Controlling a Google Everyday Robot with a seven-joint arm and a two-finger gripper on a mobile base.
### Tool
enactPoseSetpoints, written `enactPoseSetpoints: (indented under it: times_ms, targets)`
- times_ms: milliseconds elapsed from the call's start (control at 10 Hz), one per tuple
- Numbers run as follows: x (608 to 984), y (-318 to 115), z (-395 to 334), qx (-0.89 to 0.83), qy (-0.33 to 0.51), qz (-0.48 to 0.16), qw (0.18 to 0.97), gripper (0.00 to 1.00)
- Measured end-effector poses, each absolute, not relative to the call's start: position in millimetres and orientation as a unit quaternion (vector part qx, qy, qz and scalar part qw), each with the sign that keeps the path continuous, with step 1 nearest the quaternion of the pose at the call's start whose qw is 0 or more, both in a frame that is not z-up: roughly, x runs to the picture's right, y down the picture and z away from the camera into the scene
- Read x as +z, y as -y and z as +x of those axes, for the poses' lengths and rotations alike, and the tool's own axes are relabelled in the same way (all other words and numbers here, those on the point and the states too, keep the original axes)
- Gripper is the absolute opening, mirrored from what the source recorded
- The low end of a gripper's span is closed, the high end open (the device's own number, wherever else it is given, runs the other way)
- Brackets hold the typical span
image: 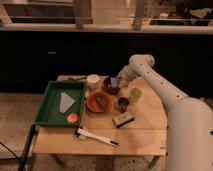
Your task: Wipe purple bowl with sponge
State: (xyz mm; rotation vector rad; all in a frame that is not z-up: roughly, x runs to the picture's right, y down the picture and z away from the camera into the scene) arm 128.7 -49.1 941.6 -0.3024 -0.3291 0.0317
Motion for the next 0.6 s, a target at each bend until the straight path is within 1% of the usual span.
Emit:
enactPoseSetpoints:
  times_ms: [300,600]
  targets:
    - [949.1,69.3,123.1,0.022,0.159,-0.136,0.978,0.0]
    - [962.7,77.6,104.7,0.019,0.158,-0.14,0.977,0.0]
